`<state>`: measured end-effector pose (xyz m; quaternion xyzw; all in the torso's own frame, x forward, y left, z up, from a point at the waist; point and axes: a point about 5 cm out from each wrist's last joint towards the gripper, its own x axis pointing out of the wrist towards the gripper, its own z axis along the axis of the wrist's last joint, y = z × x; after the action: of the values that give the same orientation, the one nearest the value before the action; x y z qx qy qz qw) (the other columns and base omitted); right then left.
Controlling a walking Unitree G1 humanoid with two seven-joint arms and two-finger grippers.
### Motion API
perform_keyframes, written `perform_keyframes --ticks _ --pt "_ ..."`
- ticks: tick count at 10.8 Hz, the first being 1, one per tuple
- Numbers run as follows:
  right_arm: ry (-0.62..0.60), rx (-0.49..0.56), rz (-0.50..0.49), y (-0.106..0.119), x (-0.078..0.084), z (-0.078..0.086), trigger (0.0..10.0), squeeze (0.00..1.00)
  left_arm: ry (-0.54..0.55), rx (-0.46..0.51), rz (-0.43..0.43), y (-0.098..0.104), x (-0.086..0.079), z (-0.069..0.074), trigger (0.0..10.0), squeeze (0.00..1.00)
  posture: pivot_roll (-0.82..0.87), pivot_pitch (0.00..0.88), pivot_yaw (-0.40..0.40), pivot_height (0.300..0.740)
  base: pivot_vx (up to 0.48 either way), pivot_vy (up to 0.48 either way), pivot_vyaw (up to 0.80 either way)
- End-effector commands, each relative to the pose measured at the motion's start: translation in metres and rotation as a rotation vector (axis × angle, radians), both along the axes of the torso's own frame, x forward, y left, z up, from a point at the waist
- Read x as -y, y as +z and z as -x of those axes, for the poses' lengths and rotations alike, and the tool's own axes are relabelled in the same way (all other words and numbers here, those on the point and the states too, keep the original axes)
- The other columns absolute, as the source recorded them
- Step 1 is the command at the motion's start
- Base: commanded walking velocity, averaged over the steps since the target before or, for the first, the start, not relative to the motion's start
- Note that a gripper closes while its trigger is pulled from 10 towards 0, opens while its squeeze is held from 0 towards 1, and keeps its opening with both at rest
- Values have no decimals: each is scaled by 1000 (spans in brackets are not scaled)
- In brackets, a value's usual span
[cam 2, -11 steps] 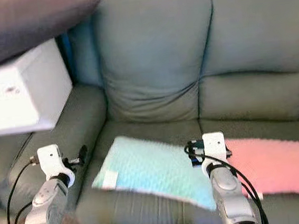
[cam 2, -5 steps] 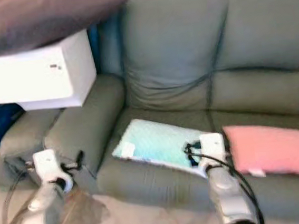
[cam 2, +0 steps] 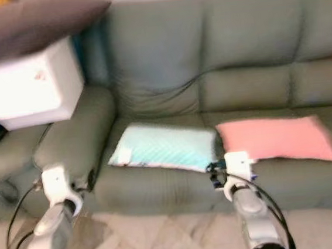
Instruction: Move the pillow to the sofa
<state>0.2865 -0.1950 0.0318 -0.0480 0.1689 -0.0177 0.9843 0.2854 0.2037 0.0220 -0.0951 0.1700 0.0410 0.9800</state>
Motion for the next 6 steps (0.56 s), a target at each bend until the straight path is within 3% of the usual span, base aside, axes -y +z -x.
perform_keyframes --ticks 1,3,5,6 --pt "1 3 11 1 1 -3 10000 0 -8 -10 -7 -3 0 1 10000 0 -111 0 22 740 0 0 0" --pt "-11 -78 23 -22 9 7 10000 0 11 -146 -73 -30 -14 18 10000 0 -111 0 19 740 0 0 0" --pt "-37 -273 1 -59 13 32 10000 0 7 -336 -149 -59 -29 47 10000 0 -111 0 15 740 0 0 0" --pt "-74 -343 -77 -71 12 43 10000 0 -12 -429 -140 -72 -30 63 10000 0 -117 0 16 740 0 0 0"
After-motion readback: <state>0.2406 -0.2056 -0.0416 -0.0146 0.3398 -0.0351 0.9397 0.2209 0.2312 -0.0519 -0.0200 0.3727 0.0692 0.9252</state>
